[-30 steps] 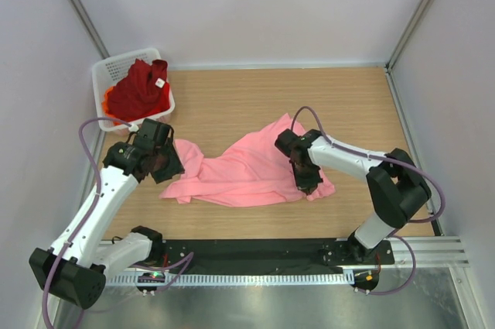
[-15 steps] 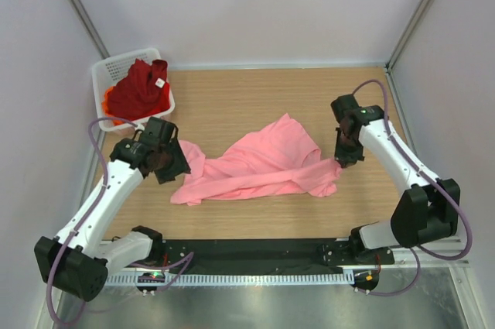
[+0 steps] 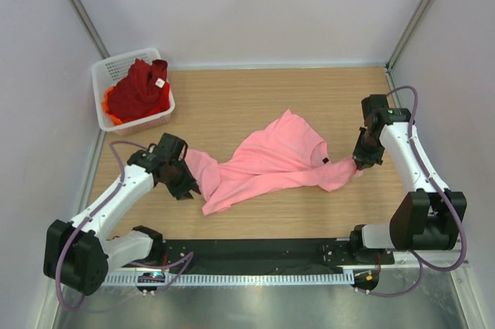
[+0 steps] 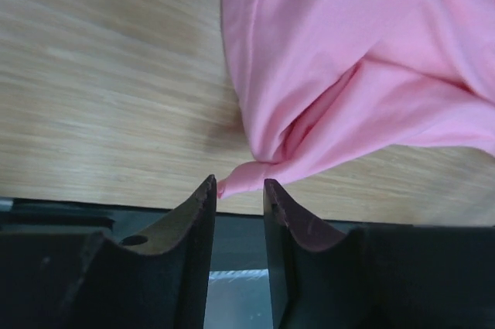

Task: Fold and stack the t-shirts
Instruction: Flatten the tshirt out

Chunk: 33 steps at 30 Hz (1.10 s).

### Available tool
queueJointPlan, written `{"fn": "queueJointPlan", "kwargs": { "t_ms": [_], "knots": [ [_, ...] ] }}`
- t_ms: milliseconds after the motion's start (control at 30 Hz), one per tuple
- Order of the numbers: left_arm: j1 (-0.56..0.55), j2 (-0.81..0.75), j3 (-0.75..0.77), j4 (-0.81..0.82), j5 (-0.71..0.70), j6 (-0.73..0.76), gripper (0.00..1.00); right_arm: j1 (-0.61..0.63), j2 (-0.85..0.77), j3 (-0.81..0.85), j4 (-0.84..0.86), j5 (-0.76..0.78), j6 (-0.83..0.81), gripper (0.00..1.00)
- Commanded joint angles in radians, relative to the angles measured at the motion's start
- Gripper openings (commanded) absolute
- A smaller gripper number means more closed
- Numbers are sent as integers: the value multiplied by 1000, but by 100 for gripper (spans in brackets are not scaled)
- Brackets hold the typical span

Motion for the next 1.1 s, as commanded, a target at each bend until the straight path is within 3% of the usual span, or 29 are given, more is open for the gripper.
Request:
{"fn": "queueJointPlan", "kwargs": {
  "t_ms": [0, 67, 167, 500, 833, 1067],
  "knots": [
    [-75, -4, -74, 116, 113, -96, 32, 5, 0, -15, 23, -61, -18, 1],
    [-166, 25, -48, 58, 27, -93, 32, 9, 0, -22, 30, -76, -21, 1],
    [-187, 21, -55, -2, -34, -116, 34, 17, 6, -19, 33, -81, -24, 1],
    [-211, -119, -200, 108, -45, -158, 48, 57, 30, 14, 40, -102, -28, 1],
    [-254, -153, -296, 274, -85, -133, 45, 77, 47, 24, 44, -117, -35, 1],
    [-262, -116, -333, 355, -68, -124, 38, 81, 50, 22, 46, -122, -36, 1]
  ]
}}
